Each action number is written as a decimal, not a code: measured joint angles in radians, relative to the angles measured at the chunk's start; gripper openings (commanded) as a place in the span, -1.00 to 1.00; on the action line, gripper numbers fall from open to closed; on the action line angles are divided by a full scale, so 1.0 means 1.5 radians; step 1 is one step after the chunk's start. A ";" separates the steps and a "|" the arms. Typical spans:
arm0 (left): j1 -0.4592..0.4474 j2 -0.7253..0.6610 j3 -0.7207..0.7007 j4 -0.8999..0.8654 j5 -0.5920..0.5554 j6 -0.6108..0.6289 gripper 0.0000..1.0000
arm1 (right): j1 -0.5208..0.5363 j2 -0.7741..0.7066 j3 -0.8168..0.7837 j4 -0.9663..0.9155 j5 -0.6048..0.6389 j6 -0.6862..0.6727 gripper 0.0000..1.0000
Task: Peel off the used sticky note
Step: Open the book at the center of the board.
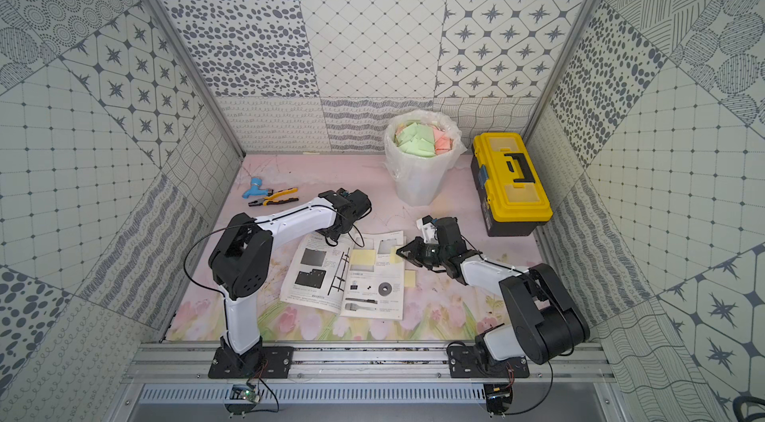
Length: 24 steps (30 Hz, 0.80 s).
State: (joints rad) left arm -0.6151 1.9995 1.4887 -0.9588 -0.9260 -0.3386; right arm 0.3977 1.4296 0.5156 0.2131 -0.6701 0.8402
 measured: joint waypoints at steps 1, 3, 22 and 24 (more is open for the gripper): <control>0.001 0.002 0.001 -0.001 -0.014 -0.003 -0.13 | 0.000 0.000 0.000 0.000 0.000 -0.001 -0.85; 0.002 -0.003 0.002 -0.001 -0.036 -0.010 0.19 | -0.001 0.000 0.000 0.000 0.000 -0.002 -0.84; 0.001 -0.331 -0.120 0.098 0.235 -0.069 0.47 | -0.004 0.000 0.000 -0.028 0.015 -0.001 -0.84; 0.000 -0.367 -0.152 0.134 0.295 -0.083 0.40 | -0.004 0.000 0.000 -0.030 0.016 -0.001 -0.83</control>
State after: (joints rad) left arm -0.6155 1.4483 1.2606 -0.7586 -0.4831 -0.4633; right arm 0.3912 1.4296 0.5156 0.1684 -0.6456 0.8391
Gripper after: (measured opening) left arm 0.728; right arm 0.083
